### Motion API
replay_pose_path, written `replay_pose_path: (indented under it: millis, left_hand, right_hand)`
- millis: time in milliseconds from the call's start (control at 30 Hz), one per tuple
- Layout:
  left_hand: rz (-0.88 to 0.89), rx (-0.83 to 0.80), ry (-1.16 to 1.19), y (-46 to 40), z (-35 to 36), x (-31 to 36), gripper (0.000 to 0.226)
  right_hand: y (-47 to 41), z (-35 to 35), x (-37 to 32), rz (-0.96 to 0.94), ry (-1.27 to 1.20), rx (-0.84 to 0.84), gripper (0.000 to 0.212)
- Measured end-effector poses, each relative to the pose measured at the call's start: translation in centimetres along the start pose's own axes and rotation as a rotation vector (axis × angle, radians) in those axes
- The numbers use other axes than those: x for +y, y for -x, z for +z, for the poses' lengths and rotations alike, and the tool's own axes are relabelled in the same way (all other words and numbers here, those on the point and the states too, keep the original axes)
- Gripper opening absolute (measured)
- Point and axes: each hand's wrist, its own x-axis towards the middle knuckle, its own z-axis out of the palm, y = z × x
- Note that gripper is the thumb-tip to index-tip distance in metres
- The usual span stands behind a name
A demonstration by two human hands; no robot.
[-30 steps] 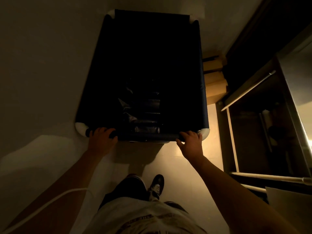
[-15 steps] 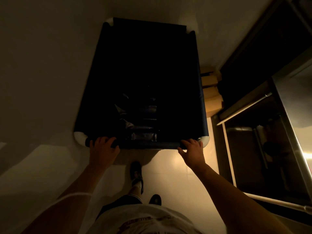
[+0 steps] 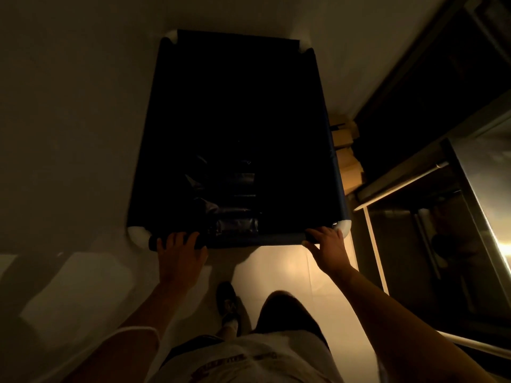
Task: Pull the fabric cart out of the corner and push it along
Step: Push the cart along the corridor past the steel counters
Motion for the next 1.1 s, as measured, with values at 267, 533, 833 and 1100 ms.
replay_pose_path:
  millis: [267, 533, 833, 1100]
  left_hand:
    - [-0.003, 0.004, -0.01, -3.9, -1.0, 0.2, 0.061]
    - [-0.015, -0.007, -0.032, -7.8, -2.1, 1.0, 0.059]
    - [-0.033, -0.017, -0.019, -11.0, -3.2, 1.7, 0.065]
    - [-0.037, 0.004, -0.078, -11.5, -2.8, 1.7, 0.057]
  right_hand:
    - [-4.0, -0.6, -0.4, 0.013, -0.024, 0.039, 0.031]
    - [-7.9, -0.9, -0.7, 0.044, -0.031, 0.059, 0.032]
    - [-11.5, -1.3, -0.5, 0.06, -0.064, 0.079, 0.032]
    - [-12.5, -1.3, 0.3, 0.002, -0.089, 0.083, 0.028]
